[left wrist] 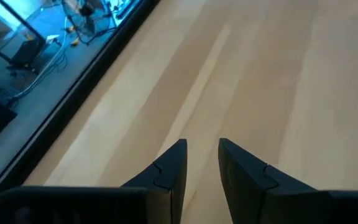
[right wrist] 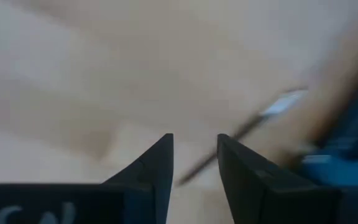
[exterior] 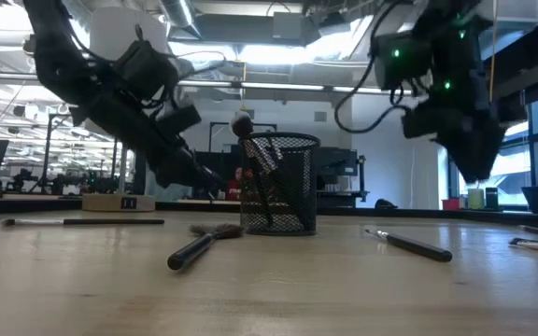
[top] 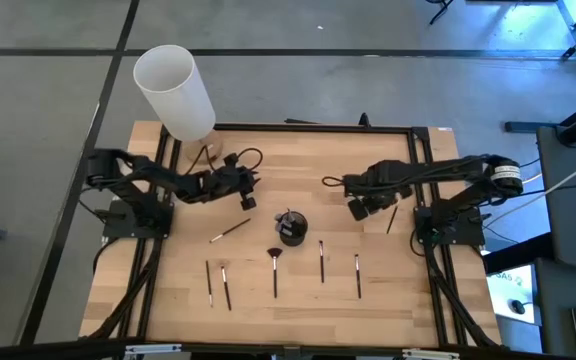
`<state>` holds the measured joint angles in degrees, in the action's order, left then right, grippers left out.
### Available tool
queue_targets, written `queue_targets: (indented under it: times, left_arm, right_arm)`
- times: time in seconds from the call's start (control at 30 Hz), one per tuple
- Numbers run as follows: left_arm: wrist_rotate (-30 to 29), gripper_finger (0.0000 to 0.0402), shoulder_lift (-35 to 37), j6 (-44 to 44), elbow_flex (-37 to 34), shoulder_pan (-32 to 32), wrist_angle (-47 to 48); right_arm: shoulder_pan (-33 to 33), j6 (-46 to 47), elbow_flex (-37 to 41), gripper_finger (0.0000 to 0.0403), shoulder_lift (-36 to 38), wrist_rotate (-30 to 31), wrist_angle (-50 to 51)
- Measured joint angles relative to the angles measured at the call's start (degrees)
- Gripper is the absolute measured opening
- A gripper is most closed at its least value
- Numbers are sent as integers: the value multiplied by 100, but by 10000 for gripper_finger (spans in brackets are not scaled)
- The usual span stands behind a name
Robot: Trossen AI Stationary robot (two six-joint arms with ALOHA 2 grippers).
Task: Pick & Place Makeup Brushes
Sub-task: Put the eyeshadow brush into the makeup organizer
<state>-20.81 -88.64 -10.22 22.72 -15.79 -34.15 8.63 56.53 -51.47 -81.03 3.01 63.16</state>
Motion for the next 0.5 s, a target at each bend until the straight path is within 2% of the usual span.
queue_targets:
  times: [0.1, 0.17, 0.33, 0.5]
  left_arm:
    - [1, 88, -191, 62, 2, -134, -143]
    - [14, 88, -332, 112, 2, -210, -168]
    - [14, 88, -665, 197, 2, -381, -290]
    - [192, 88, -915, 196, 4, -514, -706]
  right_arm:
    - [-9, 11, 304, 131, 0, -703, -1061]
    - [-135, 149, 379, 135, 0, -818, -1525]
    - [-694, 820, 264, 136, 0, -916, -1612]
    - [-1620, 1954, 247, 136, -20, -1061, -1970]
